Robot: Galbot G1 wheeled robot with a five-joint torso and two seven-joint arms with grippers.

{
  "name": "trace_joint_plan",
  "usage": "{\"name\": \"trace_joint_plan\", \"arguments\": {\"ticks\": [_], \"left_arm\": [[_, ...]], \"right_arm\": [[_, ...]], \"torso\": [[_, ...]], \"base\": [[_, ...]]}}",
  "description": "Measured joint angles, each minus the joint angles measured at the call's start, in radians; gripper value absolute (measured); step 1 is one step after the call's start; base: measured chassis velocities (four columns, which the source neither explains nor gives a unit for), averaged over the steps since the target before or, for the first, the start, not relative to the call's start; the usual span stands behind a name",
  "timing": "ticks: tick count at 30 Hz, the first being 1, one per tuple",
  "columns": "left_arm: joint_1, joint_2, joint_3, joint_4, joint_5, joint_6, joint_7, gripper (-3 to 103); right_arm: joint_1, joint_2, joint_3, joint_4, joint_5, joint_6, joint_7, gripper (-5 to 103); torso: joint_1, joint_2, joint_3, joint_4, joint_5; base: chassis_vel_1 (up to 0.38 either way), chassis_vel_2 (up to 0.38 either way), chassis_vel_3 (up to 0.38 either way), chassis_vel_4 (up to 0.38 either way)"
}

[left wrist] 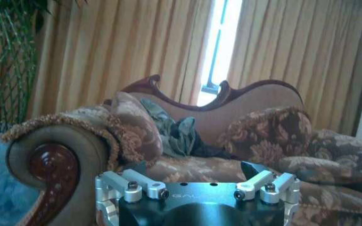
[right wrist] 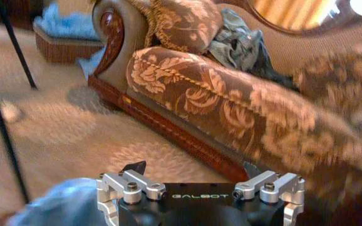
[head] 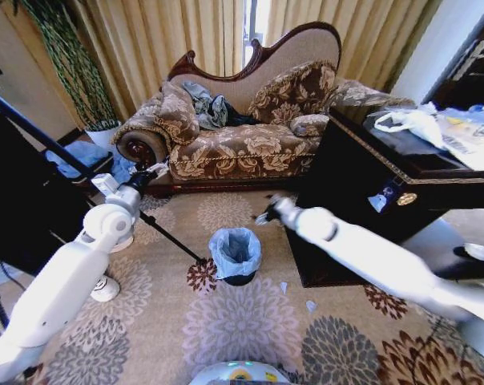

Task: Place a garbage bag over the trash bin.

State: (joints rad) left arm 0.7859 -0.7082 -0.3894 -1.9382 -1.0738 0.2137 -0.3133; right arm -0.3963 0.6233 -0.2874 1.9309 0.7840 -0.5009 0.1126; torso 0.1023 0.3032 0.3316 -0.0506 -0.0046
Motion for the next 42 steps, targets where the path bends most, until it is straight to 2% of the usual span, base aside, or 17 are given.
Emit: {"name": "trace_joint_plan", "arguments": {"ticks": [2, 7, 9, 11, 13, 14, 16, 20, 22, 25, 27, 28, 31, 34, 36, 40, 42], "left_arm": [[0.044, 0.001, -0.027, -0.040, -0.005, 0.013, -0.022, 100], [0.181, 0.000, -0.152, -0.122, -0.016, 0.029, -0.045, 100], [0.308, -0.010, -0.265, -0.167, -0.007, 0.029, -0.047, 100], [0.473, -0.036, -0.391, -0.222, 0.018, 0.018, -0.037, 100], [0.512, -0.046, -0.421, -0.235, 0.026, 0.013, -0.031, 100], [0.570, -0.065, -0.464, -0.259, 0.035, 0.008, -0.024, 100], [0.637, -0.090, -0.523, -0.306, 0.042, 0.003, -0.009, 100], [0.699, -0.118, -0.581, -0.352, 0.054, -0.001, 0.005, 100], [0.767, -0.156, -0.630, -0.402, 0.085, -0.019, 0.027, 100], [0.798, -0.178, -0.643, -0.426, 0.101, -0.026, 0.034, 100], [0.840, -0.226, -0.645, -0.468, 0.142, -0.044, 0.043, 100], [0.840, -0.226, -0.645, -0.468, 0.142, -0.044, 0.043, 100], [0.892, -0.300, -0.644, -0.519, 0.192, -0.060, 0.062, 100], [0.926, -0.352, -0.642, -0.541, 0.234, -0.069, 0.077, 100], [0.972, -0.428, -0.635, -0.563, 0.315, -0.087, 0.104, 100], [1.011, -0.485, -0.624, -0.567, 0.359, -0.098, 0.125, 100], [1.039, -0.535, -0.625, -0.567, 0.371, -0.104, 0.146, 100]], "right_arm": [[-0.169, -0.066, 0.099, 0.102, 0.105, 0.064, 0.071, 100], [-0.427, -0.074, 0.257, 0.185, 0.137, 0.170, 0.103, 100], [-0.534, -0.050, 0.308, 0.198, 0.116, 0.245, 0.106, 100], [-0.676, 0.003, 0.414, 0.206, 0.056, 0.331, 0.092, 100], [-0.735, 0.021, 0.461, 0.210, 0.026, 0.357, 0.081, 100], [-0.843, 0.058, 0.542, 0.220, -0.029, 0.395, 0.063, 100], [-0.973, 0.121, 0.655, 0.242, -0.100, 0.434, 0.054, 100], [-1.078, 0.214, 0.766, 0.269, -0.193, 0.450, 0.055, 100], [-1.177, 0.356, 0.849, 0.316, -0.362, 0.443, 0.087, 100], [-1.221, 0.437, 0.866, 0.349, -0.418, 0.440, 0.118, 100], [-1.268, 0.559, 0.871, 0.391, -0.481, 0.440, 0.170, 100], [-1.268, 0.559, 0.871, 0.391, -0.481, 0.440, 0.170, 100], [-1.287, 0.681, 0.863, 0.445, -0.524, 0.443, 0.174, 100], [-1.303, 0.736, 0.859, 0.477, -0.546, 0.443, 0.159, 100], [-1.331, 0.764, 0.856, 0.523, -0.555, 0.431, 0.121, 100], [-1.342, 0.740, 0.853, 0.550, -0.545, 0.416, 0.062, 100], [-1.331, 0.705, 0.855, 0.557, -0.524, 0.407, -0.032, 100]], "torso": [[0.000, 0.000, 0.000, -0.0003, 0.0002], [0.000, 0.000, 0.000, -0.0004, 0.0002], [0.000, 0.000, 0.000, 0.0000, 0.0002], [0.000, 0.000, 0.000, 0.0028, 0.0000], [0.000, 0.000, 0.000, 0.0023, -0.0005], [0.000, 0.000, 0.000, 0.0005, -0.0015], [0.000, 0.000, 0.000, -0.0004, 0.0002], [0.000, 0.000, 0.000, -0.0006, 0.0001], [0.000, 0.000, 0.000, 0.0000, -0.0002], [0.000, 0.000, 0.000, 0.0002, -0.0010], [0.000, 0.000, 0.000, -0.0003, -0.0003], [0.000, 0.000, 0.000, -0.0003, -0.0003], [0.000, 0.000, 0.000, 0.0002, -0.0002], [0.000, 0.000, 0.000, 0.0003, -0.0007], [0.000, 0.000, 0.000, 0.0000, -0.0004], [0.000, 0.000, 0.000, 0.0001, -0.0004], [0.000, 0.000, 0.000, 0.0003, -0.0004]], "base": [[0.000, 0.000, 0.000, 0.000], [0.000, 0.000, 0.000, 0.000], [0.000, 0.000, 0.000, 0.000], [0.000, 0.000, 0.000, 0.000], [0.000, 0.000, 0.000, 0.000], [0.000, 0.000, 0.000, 0.000], [0.000, 0.000, 0.000, 0.000], [0.000, 0.000, 0.000, 0.000], [0.000, 0.000, 0.000, 0.000], [0.000, 0.000, 0.000, 0.000], [0.000, 0.000, 0.000, 0.000], [0.000, 0.000, 0.000, 0.000], [0.000, 0.000, 0.000, 0.000], [0.000, 0.000, 0.000, 0.000], [0.000, 0.000, 0.000, 0.000], [0.000, 0.000, 0.000, 0.000], [0.000, 0.000, 0.000, 0.000]]}}
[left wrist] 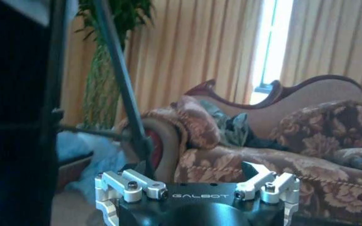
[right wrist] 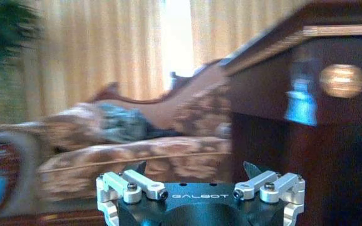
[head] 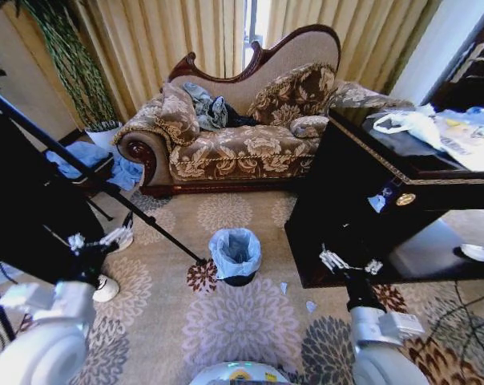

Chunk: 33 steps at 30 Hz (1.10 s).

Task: Place a garbage bag over the trash bin.

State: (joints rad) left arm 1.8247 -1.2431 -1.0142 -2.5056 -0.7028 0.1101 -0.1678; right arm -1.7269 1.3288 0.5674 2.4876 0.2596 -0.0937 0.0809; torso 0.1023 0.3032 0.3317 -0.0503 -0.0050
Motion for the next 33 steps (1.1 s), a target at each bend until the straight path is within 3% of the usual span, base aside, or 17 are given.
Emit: {"name": "trace_joint_plan", "arguments": {"ticks": [7, 11, 13, 16, 19, 22, 31, 33], "left_arm": [[0.045, -0.035, -0.038, 0.000, 0.048, 0.003, 0.031, 100], [0.055, -0.024, -0.076, 0.002, 0.061, 0.000, 0.034, 100], [0.059, -0.023, -0.103, 0.003, 0.097, -0.028, 0.070, 100], [0.064, -0.025, -0.104, 0.003, 0.129, -0.052, 0.077, 100], [0.057, 0.033, -0.079, 0.004, 0.154, -0.039, 0.084, 100], [-0.006, 0.129, -0.024, 0.004, 0.061, 0.008, 0.051, 100], [-0.064, 0.156, 0.123, 0.005, 0.035, 0.021, 0.060, 100], [-0.071, 0.154, 0.160, 0.005, 0.045, 0.020, 0.062, 100]], "right_arm": [[0.055, -0.017, -0.063, -0.004, -0.008, -0.035, -0.068, 100], [0.056, 0.015, -0.080, -0.005, -0.041, -0.045, -0.111, 100], [0.028, 0.043, -0.082, -0.003, -0.064, -0.026, -0.167, 100], [0.017, 0.064, -0.088, -0.005, -0.082, -0.007, -0.188, 100], [-0.038, 0.121, -0.112, -0.009, -0.157, 0.045, -0.210, 100], [-0.071, 0.175, -0.132, -0.007, -0.206, 0.069, -0.223, 100], [-0.093, 0.218, -0.144, -0.006, -0.242, 0.061, -0.216, 100], [-0.091, 0.219, -0.171, -0.014, -0.260, 0.047, -0.168, 100]], "torso": [[0.000, 0.000, 0.000, 0.0000, 0.0003], [0.000, 0.000, 0.000, -0.0001, 0.0001], [0.000, 0.000, 0.000, -0.0005, 0.0001], [0.000, 0.000, 0.000, 0.0004, 0.0001], [0.000, 0.000, 0.000, 0.0000, 0.0000], [0.000, 0.000, 0.000, -0.0005, -0.0003], [0.000, 0.000, 0.000, -0.0001, 0.0000], [0.000, 0.000, 0.000, -0.0001, 0.0000]], "base": [[0.000, 0.000, 0.000, 0.000], [0.000, 0.000, 0.000, 0.000], [0.000, 0.000, 0.000, 0.000], [0.000, 0.000, 0.000, 0.000], [0.000, 0.000, 0.000, 0.000], [0.000, 0.000, 0.000, 0.000], [0.000, 0.000, 0.000, 0.000], [0.000, 0.000, 0.000, 0.000]]}}
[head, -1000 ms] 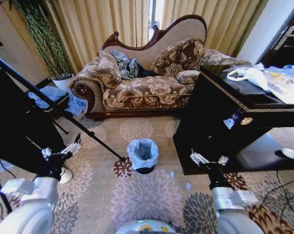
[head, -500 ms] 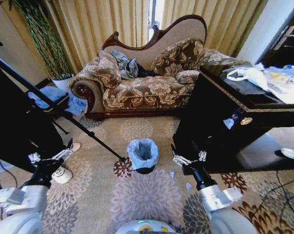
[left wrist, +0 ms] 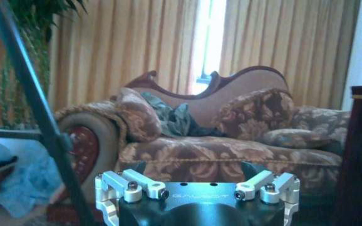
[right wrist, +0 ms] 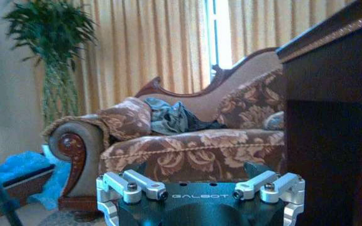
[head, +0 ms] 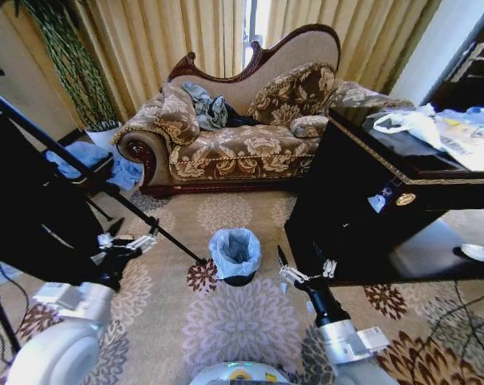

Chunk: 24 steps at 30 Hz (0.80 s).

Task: Place a garbage bag over the trash bin.

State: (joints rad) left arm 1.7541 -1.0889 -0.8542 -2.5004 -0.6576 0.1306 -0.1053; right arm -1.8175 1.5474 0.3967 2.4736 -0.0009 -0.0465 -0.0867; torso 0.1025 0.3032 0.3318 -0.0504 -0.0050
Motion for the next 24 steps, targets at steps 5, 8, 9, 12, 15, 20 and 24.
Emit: {"name": "trace_joint_plan", "arguments": {"ticks": [5, 8, 9, 12, 15, 20, 24], "left_arm": [[0.004, -0.003, 0.037, 0.000, 0.024, -0.003, 0.009, 100], [0.011, -0.011, 0.050, 0.000, 0.035, -0.007, 0.015, 100], [0.014, -0.014, 0.055, 0.000, 0.040, -0.010, 0.016, 100], [0.015, -0.016, 0.059, 0.000, 0.045, -0.018, 0.019, 100], [0.013, -0.016, 0.056, 0.000, 0.045, -0.018, 0.019, 100], [0.012, -0.024, 0.054, 0.000, 0.040, -0.017, 0.015, 100], [0.007, -0.031, 0.054, 0.000, 0.039, -0.016, 0.004, 100]], "right_arm": [[0.036, 0.013, -0.041, -0.029, -0.053, -0.040, 0.112, 100], [0.082, 0.006, -0.017, -0.050, -0.058, -0.061, 0.146, 100], [0.109, -0.009, 0.005, -0.062, -0.053, -0.071, 0.155, 100], [0.172, -0.070, 0.065, -0.083, 0.008, -0.098, 0.167, 100], [0.209, -0.111, 0.098, -0.092, 0.068, -0.117, 0.175, 100], [0.237, -0.162, 0.117, -0.102, 0.129, -0.125, 0.176, 100], [0.231, -0.153, 0.107, -0.098, 0.136, -0.130, 0.174, 100]], "torso": [[0.000, 0.000, 0.000, 0.0000, 0.0001], [0.000, 0.000, 0.000, 0.0000, 0.0001], [0.000, 0.000, 0.000, 0.0001, 0.0001], [0.000, 0.000, 0.000, 0.0000, 0.0003], [0.000, 0.000, 0.000, 0.0001, 0.0003], [0.000, 0.000, 0.000, 0.0001, 0.0002], [0.000, 0.000, 0.000, 0.0000, 0.0002]], "base": [[0.000, 0.000, 0.000, 0.000], [0.000, 0.000, 0.000, 0.000], [0.000, 0.000, 0.000, 0.000], [0.000, 0.000, 0.000, 0.000], [0.000, 0.000, 0.000, 0.000], [0.000, 0.000, 0.000, 0.000], [0.000, 0.000, 0.000, 0.000]]}}
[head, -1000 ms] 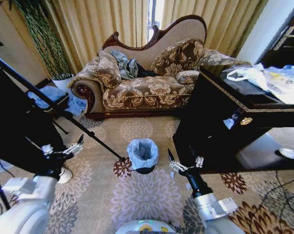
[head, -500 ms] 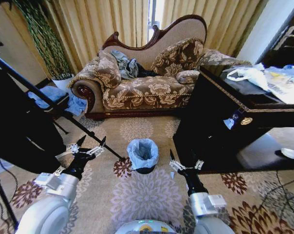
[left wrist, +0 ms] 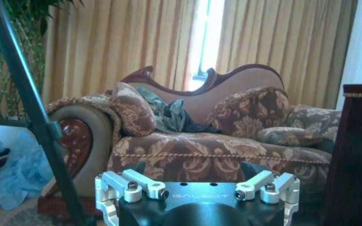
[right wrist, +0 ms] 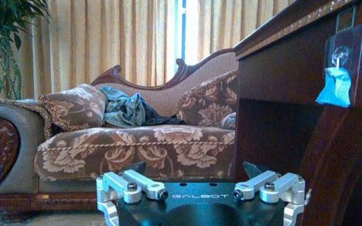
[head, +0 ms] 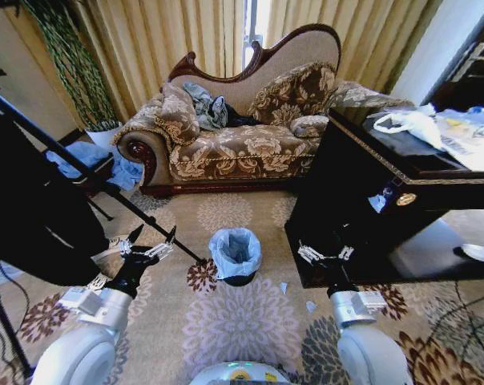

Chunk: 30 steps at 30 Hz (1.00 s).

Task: Place a garbage bag over the trash bin.

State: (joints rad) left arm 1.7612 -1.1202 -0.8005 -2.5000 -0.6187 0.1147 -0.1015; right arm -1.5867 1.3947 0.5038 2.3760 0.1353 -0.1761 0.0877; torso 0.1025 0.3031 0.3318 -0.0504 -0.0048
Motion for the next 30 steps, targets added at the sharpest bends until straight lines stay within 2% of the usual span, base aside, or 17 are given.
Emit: {"name": "trace_joint_plan", "arguments": {"ticks": [7, 30], "left_arm": [[0.002, -0.012, -0.008, 0.000, 0.005, 0.001, -0.017, 100], [0.003, -0.012, -0.010, 0.000, 0.006, 0.003, -0.019, 100]], "right_arm": [[-0.033, 0.016, -0.021, 0.015, -0.011, -0.002, -0.011, 100], [-0.035, 0.017, -0.022, 0.017, -0.015, -0.001, -0.014, 100]], "torso": [[0.000, 0.000, 0.000, -0.0001, -0.0001], [0.000, 0.000, 0.000, 0.0000, -0.0001]], "base": [[0.000, 0.000, 0.000, 0.000], [0.000, 0.000, 0.000, 0.000]]}}
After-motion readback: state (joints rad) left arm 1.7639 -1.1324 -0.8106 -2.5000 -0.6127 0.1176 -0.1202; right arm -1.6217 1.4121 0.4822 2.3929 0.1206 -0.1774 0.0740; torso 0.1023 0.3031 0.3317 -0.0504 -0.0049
